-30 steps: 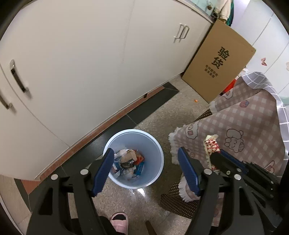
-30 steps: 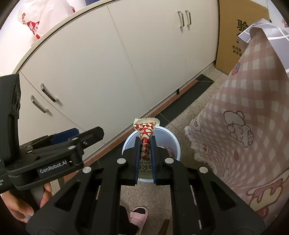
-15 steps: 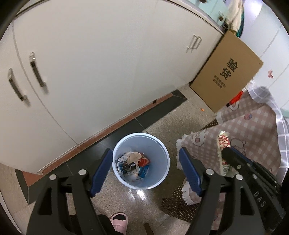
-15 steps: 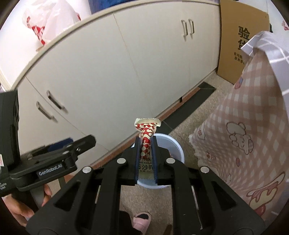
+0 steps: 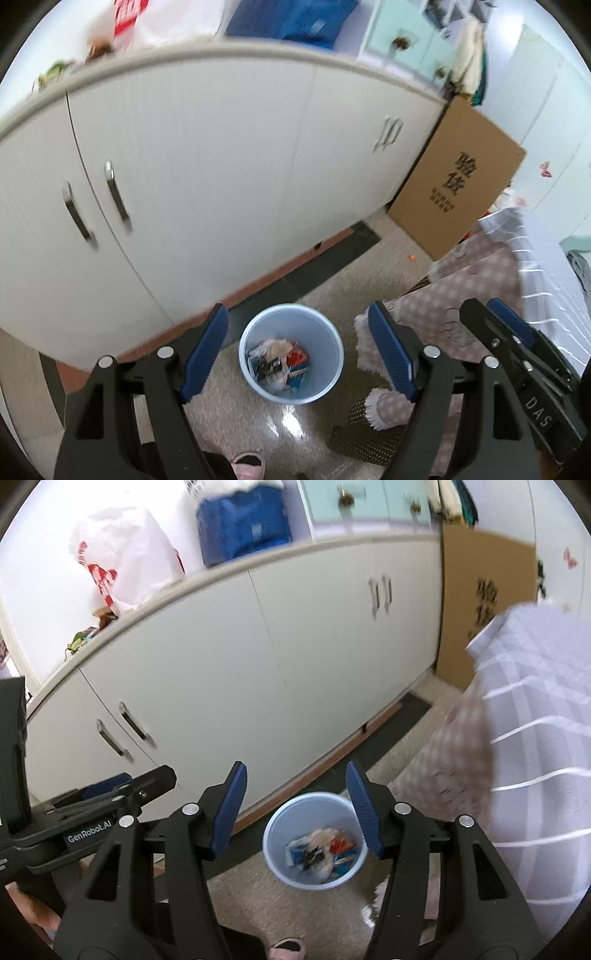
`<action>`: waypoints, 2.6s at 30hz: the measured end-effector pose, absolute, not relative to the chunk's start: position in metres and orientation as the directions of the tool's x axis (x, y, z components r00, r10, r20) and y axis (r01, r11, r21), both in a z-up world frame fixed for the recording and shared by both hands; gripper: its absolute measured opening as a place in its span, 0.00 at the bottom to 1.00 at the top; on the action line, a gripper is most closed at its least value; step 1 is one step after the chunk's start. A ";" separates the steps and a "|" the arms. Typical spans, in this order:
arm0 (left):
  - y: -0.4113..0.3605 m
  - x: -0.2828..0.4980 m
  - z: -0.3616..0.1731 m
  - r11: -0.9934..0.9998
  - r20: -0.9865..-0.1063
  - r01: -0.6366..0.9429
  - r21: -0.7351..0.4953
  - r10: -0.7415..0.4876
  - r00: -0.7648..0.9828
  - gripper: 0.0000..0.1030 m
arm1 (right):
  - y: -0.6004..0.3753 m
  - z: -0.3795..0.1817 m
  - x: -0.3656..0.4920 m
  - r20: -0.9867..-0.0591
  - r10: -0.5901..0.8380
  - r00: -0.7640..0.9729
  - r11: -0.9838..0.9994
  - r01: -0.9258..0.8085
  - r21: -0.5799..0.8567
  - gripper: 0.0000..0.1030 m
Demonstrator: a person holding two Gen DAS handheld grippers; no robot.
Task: Collect trash
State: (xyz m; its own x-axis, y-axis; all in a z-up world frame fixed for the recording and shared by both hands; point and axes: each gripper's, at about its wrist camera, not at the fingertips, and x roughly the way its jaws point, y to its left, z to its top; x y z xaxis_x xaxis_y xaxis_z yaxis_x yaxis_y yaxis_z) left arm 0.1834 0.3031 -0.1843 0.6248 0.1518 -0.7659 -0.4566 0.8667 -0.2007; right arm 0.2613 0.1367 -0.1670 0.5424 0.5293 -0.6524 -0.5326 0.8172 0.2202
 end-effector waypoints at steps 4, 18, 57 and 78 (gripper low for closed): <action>0.275 0.169 -0.139 0.907 -0.697 -0.384 -0.172 0.164 0.699 0.74 | 0.109 -0.131 0.237 -0.593 0.519 0.615 0.833 -0.519 0.192 0.61; 0.157 0.104 -0.034 0.985 -0.473 -0.145 -0.097 0.082 0.877 0.82 | -0.033 -0.031 0.139 -0.387 0.366 0.847 0.931 -0.335 0.146 0.82; 0.004 -0.021 0.030 0.990 -0.182 0.139 0.011 -0.135 0.974 0.93 | -0.157 0.022 -0.032 -0.092 0.078 0.993 0.995 -0.072 0.065 0.94; 0.004 -0.015 0.026 0.991 -0.209 0.132 0.030 -0.122 0.970 0.93 | -0.159 0.016 -0.030 -0.107 0.089 0.990 0.994 -0.081 0.074 0.94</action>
